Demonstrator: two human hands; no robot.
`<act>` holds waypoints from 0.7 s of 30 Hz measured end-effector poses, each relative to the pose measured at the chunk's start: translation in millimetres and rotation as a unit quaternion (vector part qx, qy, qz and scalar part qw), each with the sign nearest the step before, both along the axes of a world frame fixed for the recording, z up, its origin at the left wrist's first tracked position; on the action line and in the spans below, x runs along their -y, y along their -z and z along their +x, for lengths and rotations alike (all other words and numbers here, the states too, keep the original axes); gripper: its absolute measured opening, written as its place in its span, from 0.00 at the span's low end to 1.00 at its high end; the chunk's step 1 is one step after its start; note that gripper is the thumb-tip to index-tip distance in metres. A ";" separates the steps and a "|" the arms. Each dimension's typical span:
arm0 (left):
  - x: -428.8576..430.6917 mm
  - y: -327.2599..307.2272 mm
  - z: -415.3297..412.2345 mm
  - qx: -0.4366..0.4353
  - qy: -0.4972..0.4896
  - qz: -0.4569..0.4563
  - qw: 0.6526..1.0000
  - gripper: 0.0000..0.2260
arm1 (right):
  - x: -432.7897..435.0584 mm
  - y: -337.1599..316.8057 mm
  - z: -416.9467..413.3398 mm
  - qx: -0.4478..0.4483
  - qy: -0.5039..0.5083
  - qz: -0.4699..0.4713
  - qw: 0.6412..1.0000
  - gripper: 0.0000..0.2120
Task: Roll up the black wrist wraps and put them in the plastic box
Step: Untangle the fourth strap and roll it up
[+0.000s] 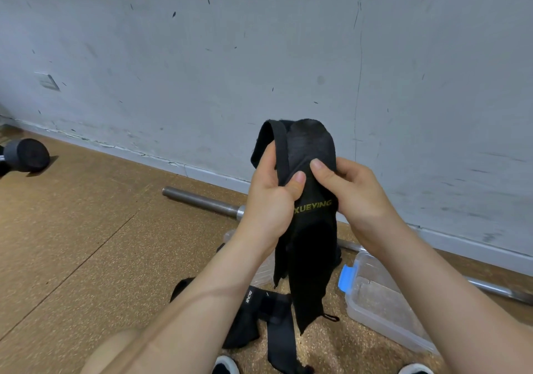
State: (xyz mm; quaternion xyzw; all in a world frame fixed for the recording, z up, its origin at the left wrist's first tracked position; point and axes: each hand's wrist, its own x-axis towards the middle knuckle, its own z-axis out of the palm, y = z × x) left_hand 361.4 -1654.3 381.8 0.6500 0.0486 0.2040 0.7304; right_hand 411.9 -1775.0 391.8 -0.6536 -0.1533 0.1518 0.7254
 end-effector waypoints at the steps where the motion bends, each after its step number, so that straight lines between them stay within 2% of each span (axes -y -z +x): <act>1: 2.0 -1.1 -0.1 -0.002 0.005 -0.015 1.000 0.19 | -1.9 1.5 -1.6 0.015 0.010 0.001 1.000 0.07; 5: 13.7 -1.8 0.7 -0.015 -0.033 -0.070 0.997 0.10 | -16.3 15.0 -12.4 0.162 0.113 -0.126 0.972 0.07; 9: 16.6 -1.4 1.8 -0.034 -0.068 -0.062 0.995 0.06 | -26.1 20.2 -26.5 0.224 0.133 -0.184 0.948 0.08; 12: 13.4 -1.2 3.9 -0.032 -0.107 -0.013 0.994 0.04 | -24.2 17.8 -22.8 0.204 0.098 -0.164 0.960 0.10; 15: 15.7 -1.4 3.4 0.000 -0.113 0.001 0.994 0.04 | -21.1 15.8 -19.6 0.123 0.080 -0.067 0.987 0.13; 18: 13.3 -7.7 1.3 0.002 -0.087 -0.086 0.992 0.05 | -20.7 14.0 -20.2 0.126 0.099 -0.027 0.987 0.08; 20: 7.6 -15.2 -1.0 -0.031 -0.057 -0.175 0.982 0.07 | -21.1 13.5 -23.1 0.182 0.096 -0.061 0.977 0.07; 21: 4.3 -17.3 -1.1 -0.058 -0.052 -0.188 0.979 0.10 | -21.4 13.4 -24.9 0.205 0.090 -0.082 0.971 0.08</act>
